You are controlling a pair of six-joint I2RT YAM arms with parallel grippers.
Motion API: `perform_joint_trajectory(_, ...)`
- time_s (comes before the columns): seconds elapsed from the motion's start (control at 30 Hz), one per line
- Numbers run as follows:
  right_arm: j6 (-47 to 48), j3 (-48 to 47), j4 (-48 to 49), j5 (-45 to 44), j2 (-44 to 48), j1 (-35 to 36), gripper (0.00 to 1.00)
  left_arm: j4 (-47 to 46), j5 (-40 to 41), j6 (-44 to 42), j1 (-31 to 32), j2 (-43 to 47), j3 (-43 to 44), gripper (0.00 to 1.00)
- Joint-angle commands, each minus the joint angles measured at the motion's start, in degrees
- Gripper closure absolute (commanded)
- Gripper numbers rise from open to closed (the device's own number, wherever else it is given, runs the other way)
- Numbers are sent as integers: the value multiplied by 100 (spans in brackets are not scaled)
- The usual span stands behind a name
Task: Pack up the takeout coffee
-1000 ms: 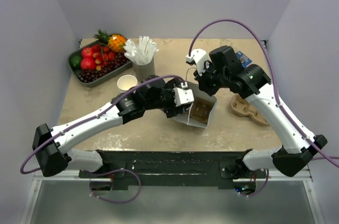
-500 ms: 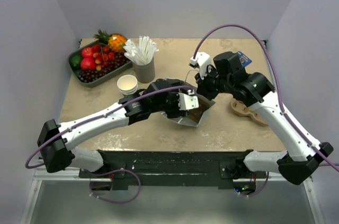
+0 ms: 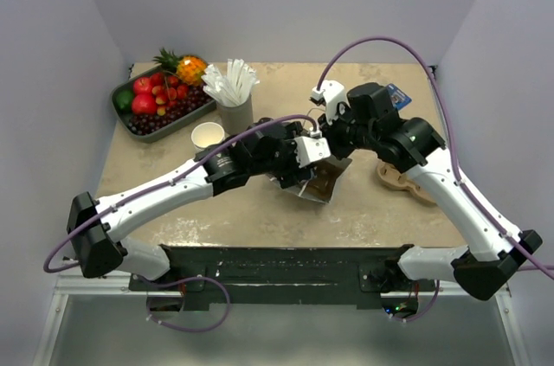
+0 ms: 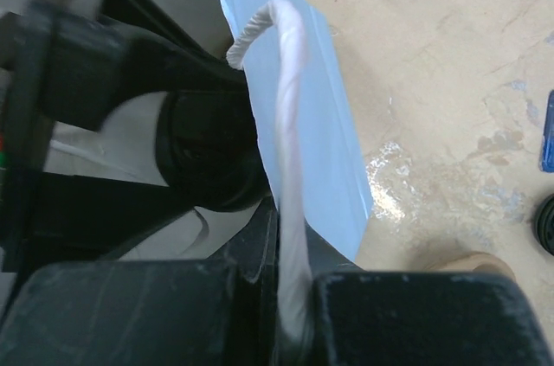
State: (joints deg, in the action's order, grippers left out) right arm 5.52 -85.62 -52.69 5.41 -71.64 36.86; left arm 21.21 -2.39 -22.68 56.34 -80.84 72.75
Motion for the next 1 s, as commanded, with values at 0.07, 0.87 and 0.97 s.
perform_joint_trajectory(0.07,10,151,162,-382,79,14,100,251,230,386,-210,788,213,100)
perform_joint_trajectory(0.87,529,-60,355,-769,238,14,100,533,-2069,2487,-1608,-2,1575,100)
perform_joint_trajectory(0.97,678,-68,399,-936,255,32,100,516,-2282,2592,-1661,-72,1681,100)
